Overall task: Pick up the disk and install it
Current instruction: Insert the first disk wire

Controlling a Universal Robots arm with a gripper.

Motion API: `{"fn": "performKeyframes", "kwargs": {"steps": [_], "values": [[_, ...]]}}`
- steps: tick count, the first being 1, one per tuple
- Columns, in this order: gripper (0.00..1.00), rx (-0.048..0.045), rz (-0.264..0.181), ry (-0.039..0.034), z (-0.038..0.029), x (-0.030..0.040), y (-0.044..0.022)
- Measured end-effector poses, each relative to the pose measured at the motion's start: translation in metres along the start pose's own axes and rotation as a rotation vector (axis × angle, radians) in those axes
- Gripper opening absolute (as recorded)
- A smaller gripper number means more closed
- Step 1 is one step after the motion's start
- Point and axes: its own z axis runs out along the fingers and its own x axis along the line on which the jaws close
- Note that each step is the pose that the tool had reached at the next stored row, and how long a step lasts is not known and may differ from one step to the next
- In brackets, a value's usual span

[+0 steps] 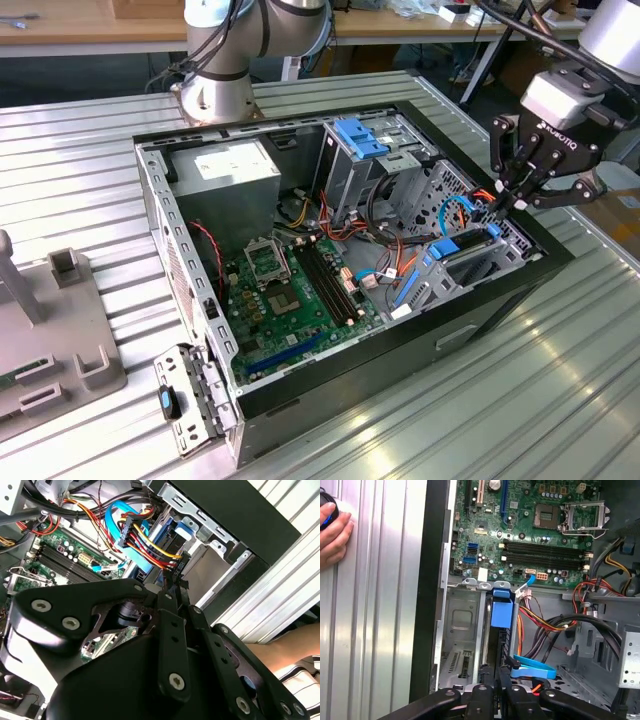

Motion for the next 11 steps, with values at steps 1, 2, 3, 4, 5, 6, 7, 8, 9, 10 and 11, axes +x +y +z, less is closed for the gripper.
{"fn": "performKeyframes", "kwargs": {"steps": [1,2,3,4,5,6,7,8,9,10,11], "values": [[0.16,0.0001,0.000,-0.0001,0.0001,0.0000,0.0000],[0.16,0.0001,0.000,-0.0005,0.0005,0.0000,0.0005],[0.16,0.0003,0.000,-0.0011,0.0016,-0.0001,0.0018],[0.16,0.0003,0.000,-0.0013,0.0025,-0.0001,0.0030],[0.16,0.0003,0.000,-0.0017,0.0037,-0.0001,0.0049],[0.16,0.0005,0.000,-0.0025,0.0065,-0.0003,0.0094],[0.16,0.0007,0.000,-0.0051,0.0080,-0.0004,0.0113],[0.16,0.0012,0.000,-0.0113,0.0082,-0.0004,0.0116],[0.16,0.0022,0.001,-0.0223,0.0083,-0.0004,0.0117],[0.16,0.0033,0.001,-0.0341,0.0085,-0.0005,0.0118],[0.16,0.0043,0.002,-0.0456,0.0098,-0.0005,0.0120]]}}
